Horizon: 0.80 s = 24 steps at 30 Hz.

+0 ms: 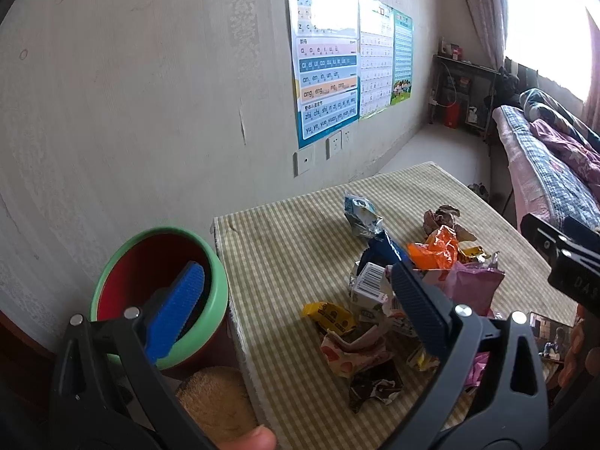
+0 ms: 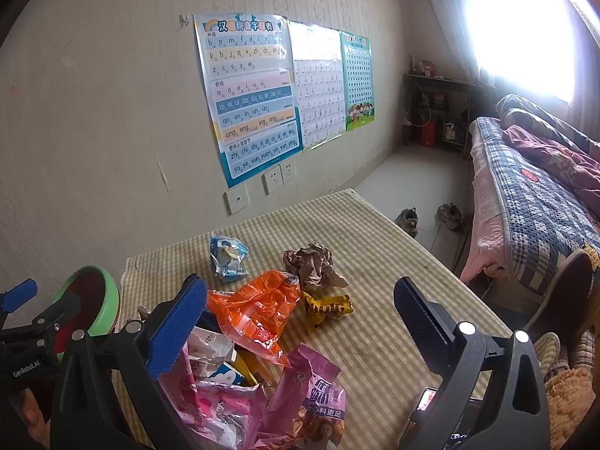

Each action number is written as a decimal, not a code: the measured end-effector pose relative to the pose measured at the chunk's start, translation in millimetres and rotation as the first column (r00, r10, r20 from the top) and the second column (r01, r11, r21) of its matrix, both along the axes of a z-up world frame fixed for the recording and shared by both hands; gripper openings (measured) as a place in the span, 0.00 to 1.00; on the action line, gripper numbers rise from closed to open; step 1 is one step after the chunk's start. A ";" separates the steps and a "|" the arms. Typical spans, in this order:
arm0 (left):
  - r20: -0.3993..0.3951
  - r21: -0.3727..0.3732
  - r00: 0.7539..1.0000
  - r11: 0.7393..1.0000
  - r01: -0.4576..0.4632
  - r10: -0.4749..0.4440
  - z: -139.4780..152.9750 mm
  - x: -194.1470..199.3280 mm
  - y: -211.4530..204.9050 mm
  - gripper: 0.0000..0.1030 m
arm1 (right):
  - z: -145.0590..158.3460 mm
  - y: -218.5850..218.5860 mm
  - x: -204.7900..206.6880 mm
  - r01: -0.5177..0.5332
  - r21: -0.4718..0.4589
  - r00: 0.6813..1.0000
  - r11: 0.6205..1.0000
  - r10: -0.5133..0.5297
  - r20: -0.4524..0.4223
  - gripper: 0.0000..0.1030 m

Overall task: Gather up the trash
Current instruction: 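Lower the left gripper onto the pile and grasp the purple wrapper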

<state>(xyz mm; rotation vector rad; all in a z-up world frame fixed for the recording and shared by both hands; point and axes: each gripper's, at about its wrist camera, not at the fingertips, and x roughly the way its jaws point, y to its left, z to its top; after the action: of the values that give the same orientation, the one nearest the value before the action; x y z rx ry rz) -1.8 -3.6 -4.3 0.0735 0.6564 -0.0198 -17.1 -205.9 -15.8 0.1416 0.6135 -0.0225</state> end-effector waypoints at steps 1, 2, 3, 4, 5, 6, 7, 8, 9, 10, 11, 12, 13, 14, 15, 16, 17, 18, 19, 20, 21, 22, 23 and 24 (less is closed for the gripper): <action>-0.005 -0.009 1.000 1.000 0.003 -0.003 -0.3 -0.3 0.0 0.95 | 0.1 0.9 0.9 0.000 0.001 1.000 1.000 0.000 -0.002 0.93; -0.006 -0.007 1.000 1.000 0.006 -0.006 -1.0 -0.6 -0.5 0.95 | 0.0 1.0 1.0 0.000 0.000 1.000 1.000 0.000 -0.002 0.93; -0.012 0.004 1.000 1.000 0.007 -0.007 -0.8 0.2 -0.8 0.95 | 0.1 1.0 0.9 0.000 -0.002 1.000 1.000 0.000 -0.002 0.93; -0.012 0.024 1.000 1.000 0.006 -0.006 -0.8 0.6 -1.8 0.95 | 0.2 1.0 0.8 0.000 -0.003 1.000 1.000 0.000 -0.001 0.93; -0.012 0.031 1.000 0.999 0.008 -0.008 -1.1 0.3 -2.6 0.95 | 0.1 0.9 0.5 0.001 -0.003 1.000 1.000 -0.001 -0.001 0.93; -0.010 0.031 1.000 0.999 0.012 -0.012 -1.3 0.3 -3.0 0.95 | 0.5 0.8 0.9 0.002 -0.003 1.000 1.000 -0.002 -0.001 0.93; -0.009 0.012 1.000 1.000 0.015 -0.015 -1.8 -0.2 -2.9 0.95 | 0.6 0.9 1.3 0.002 -0.003 1.000 1.000 -0.002 -0.003 0.93; -0.007 0.011 1.000 1.000 0.016 -0.016 -1.7 -0.2 -2.9 0.95 | 0.3 0.9 1.2 0.002 -0.004 1.000 1.000 -0.002 -0.004 0.93; -0.017 0.012 1.000 1.000 0.018 -0.017 -2.1 0.5 -2.6 0.95 | 0.2 0.8 0.9 0.002 -0.004 1.000 1.000 -0.002 -0.003 0.93; -0.027 0.002 0.999 1.000 0.021 -0.021 -2.8 1.3 -2.0 0.95 | 0.5 0.8 1.1 0.002 -0.005 1.000 1.000 -0.002 -0.004 0.93; -0.034 -0.005 0.999 1.000 0.025 -0.025 -3.8 1.8 -1.6 0.95 | 0.4 0.7 1.1 0.002 -0.005 1.000 1.000 -0.002 -0.004 0.93; -0.043 -0.003 0.999 1.000 0.026 -0.027 -4.2 2.1 -1.7 0.95 | 0.3 0.6 1.1 0.002 -0.004 1.000 1.000 -0.002 -0.004 0.93; -0.036 -0.007 0.999 1.000 0.029 -0.029 -4.7 1.7 -2.4 0.95 | 0.2 0.6 1.1 0.002 -0.004 1.000 1.000 -0.002 -0.004 0.93; -0.041 -0.005 0.999 0.999 0.033 -0.033 -4.9 1.3 -2.8 0.95 | 0.2 0.6 1.1 0.002 -0.004 1.000 1.000 -0.002 -0.004 0.93; -0.040 -0.002 0.998 0.999 0.043 -0.043 -5.3 0.8 -3.9 0.95 | -0.1 0.6 1.1 0.001 -0.004 1.000 1.000 -0.001 -0.006 0.93; -0.044 0.012 0.998 0.999 0.051 -0.050 -5.3 0.9 -5.2 0.95 | -0.6 0.5 1.4 0.001 -0.003 1.000 1.000 -0.001 -0.007 0.93; -0.048 0.013 0.997 0.998 0.061 -0.061 -5.8 1.0 -6.4 0.95 | -0.9 0.4 1.4 0.000 -0.002 1.000 1.000 0.000 -0.009 0.93; -0.037 0.019 0.997 0.997 0.072 -0.071 -6.1 0.9 -8.6 0.95 | -1.0 0.3 1.8 0.000 -0.002 1.000 1.000 0.000 -0.012 0.93; -0.052 0.015 0.995 0.996 0.083 -0.083 -7.1 1.1 -9.4 0.95 | -1.3 0.4 2.3 -0.001 -0.001 1.000 1.000 0.001 -0.015 0.93; -0.036 0.010 0.995 0.996 0.093 -0.093 -8.4 1.1 -10.8 0.95 | -1.8 0.0 2.5 -0.001 0.001 1.000 1.000 0.001 -0.018 0.93; -0.039 0.010 0.994 0.994 0.105 -0.104 -9.9 0.6 -12.5 0.95 | -2.4 -0.3 3.2 -0.001 0.004 1.000 1.000 0.001 -0.023 0.93; -0.043 0.005 0.993 0.994 0.111 -0.111 -10.5 -0.1 -13.3 0.95 | -3.3 -1.4 4.2 0.000 0.011 1.000 1.000 0.001 -0.030 0.93; -0.034 0.011 0.992 0.993 0.119 -0.119 -11.1 0.0 -14.9 0.95 | -4.5 -2.8 5.0 0.000 0.018 0.999 1.000 0.001 -0.039 0.93; -0.031 0.009 0.992 0.992 0.127 -0.126 -11.9 0.0 -16.2 0.95 | -5.3 -4.1 6.2 0.000 0.025 0.999 1.000 0.001 -0.048 0.93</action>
<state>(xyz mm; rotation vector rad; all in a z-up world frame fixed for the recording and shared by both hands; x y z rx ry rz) -1.8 -19.8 -16.3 0.1259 0.6818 -0.1396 -10.9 -209.9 -21.1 0.1652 0.6621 -0.0183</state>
